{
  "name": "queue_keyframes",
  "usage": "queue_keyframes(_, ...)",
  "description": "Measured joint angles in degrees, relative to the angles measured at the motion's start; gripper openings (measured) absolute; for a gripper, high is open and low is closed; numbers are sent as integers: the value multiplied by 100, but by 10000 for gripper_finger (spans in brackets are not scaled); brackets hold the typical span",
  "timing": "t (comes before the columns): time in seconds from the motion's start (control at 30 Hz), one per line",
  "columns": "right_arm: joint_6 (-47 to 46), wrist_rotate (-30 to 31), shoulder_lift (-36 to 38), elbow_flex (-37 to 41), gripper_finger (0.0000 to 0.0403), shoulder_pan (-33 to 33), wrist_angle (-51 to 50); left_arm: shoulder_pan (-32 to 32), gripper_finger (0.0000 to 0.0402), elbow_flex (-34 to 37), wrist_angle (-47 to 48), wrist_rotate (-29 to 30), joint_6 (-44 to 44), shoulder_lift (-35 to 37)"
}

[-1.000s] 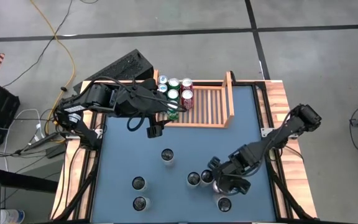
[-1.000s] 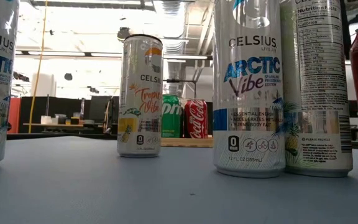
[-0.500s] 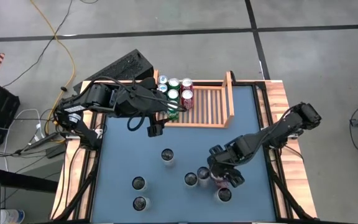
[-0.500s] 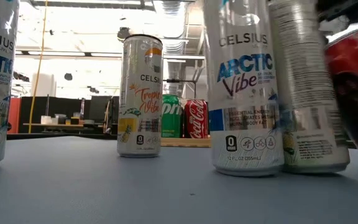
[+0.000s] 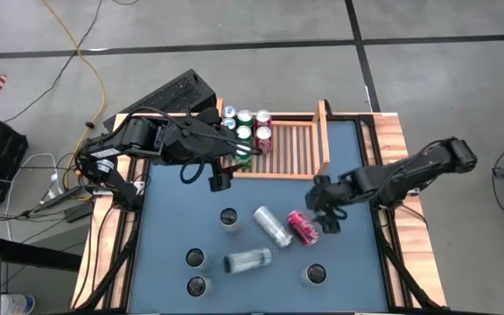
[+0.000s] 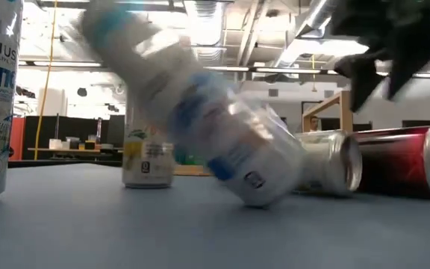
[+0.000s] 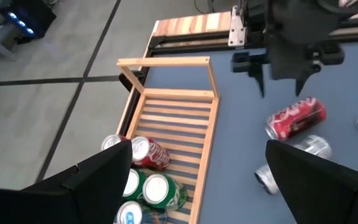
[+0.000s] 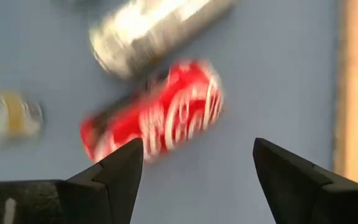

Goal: Place canned beverage on shelf
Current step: Put the red soda can on the shelf

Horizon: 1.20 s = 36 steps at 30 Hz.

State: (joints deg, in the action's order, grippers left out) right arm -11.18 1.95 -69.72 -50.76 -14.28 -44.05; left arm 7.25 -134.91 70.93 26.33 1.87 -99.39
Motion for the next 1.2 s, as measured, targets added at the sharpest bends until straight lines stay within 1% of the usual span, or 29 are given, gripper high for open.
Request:
queue_keyframes(0.1, -599, -13, 202, -163, 291, 205, 43, -1, 357, 0, -64, 4, 0, 0)
queue_keyframes(0.23, -1729, 69, 68, -442, 291, 365, 26, -13, 357, 0, -98, 2, -68, 0)
queue_keyframes(0.3, -2095, 110, -138, -528, 291, 287, 0, -13, 357, 0, -96, 2, -111, 0)
queue_keyframes(0.37, -2370, 167, -455, -646, 291, 219, -304, -13, 357, 0, -78, 2, -114, 0)
queue_keyframes(0.47, -2697, 611, -895, -720, 291, 151, -1039, -13, 357, 0, -19, 2, -111, 0)
queue_keyframes(0.53, -2936, 811, -1039, -631, 291, 177, -1337, -13, 357, 0, 55, 1, -94, 0)
queue_keyframes(0.63, -3432, 819, -1084, -374, 291, 240, -1327, -13, 357, 0, 80, -3, -83, 0)
queue_keyframes(0.8, -4011, 370, -714, 338, 291, 368, -533, -13, 357, 0, 139, -14, -64, 0)
queue_keyframes(0.93, -4292, 370, -616, 761, 291, 410, -353, -13, 357, 1, 227, -15, -64, 0)
queue_keyframes(1.07, -4183, 263, -612, 1022, 291, 482, -181, -13, 357, 15, 224, -17, -66, 0)
queue_keyframes(1.2, -3850, 249, -674, 1044, 291, 507, -99, -13, 357, 15, 227, -27, -70, 0)
